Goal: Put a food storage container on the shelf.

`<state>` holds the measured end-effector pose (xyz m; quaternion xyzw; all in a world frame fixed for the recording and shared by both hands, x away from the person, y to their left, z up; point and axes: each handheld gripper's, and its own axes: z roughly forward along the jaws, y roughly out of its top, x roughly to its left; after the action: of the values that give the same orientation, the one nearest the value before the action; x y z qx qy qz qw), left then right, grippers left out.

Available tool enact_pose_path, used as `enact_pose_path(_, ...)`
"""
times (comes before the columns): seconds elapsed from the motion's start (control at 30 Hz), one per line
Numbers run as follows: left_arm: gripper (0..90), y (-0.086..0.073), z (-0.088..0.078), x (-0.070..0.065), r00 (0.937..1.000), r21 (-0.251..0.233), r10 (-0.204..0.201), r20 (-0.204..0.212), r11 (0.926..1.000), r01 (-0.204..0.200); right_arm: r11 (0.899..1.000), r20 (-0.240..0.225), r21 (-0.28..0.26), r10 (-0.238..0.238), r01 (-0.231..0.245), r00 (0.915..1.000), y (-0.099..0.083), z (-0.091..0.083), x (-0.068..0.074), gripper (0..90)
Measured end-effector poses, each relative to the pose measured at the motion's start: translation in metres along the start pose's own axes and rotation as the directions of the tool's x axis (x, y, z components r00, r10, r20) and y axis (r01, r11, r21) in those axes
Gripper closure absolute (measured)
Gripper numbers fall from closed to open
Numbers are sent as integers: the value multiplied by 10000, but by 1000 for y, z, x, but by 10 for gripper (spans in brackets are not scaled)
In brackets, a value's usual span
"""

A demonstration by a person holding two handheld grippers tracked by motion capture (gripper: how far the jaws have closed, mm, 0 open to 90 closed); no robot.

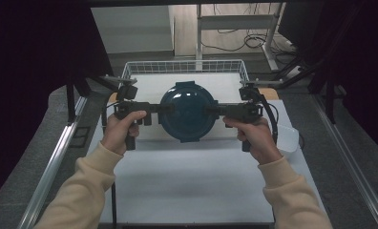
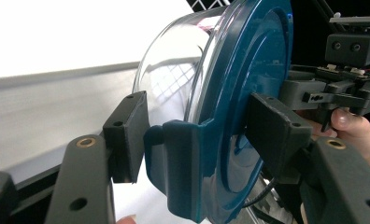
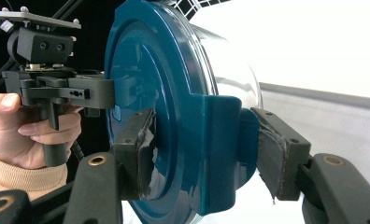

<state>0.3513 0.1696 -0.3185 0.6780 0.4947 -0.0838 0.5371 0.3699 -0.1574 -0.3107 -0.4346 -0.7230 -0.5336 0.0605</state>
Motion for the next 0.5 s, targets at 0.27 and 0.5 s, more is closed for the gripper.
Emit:
enact_pose_path(0.27, 401, 16, -10, 1, 10000, -76, -7, -40, 10000, 7, 10000, -45, 66, -57, 57, 10000, 17, 5, 6, 427)
enact_pose_path(0.5, 401, 28, -12, 5, 9999, -8, -95, -83, 10000, 95, 10000, -109, 69, 28, -27, 9999, 27, 11, 6, 427)
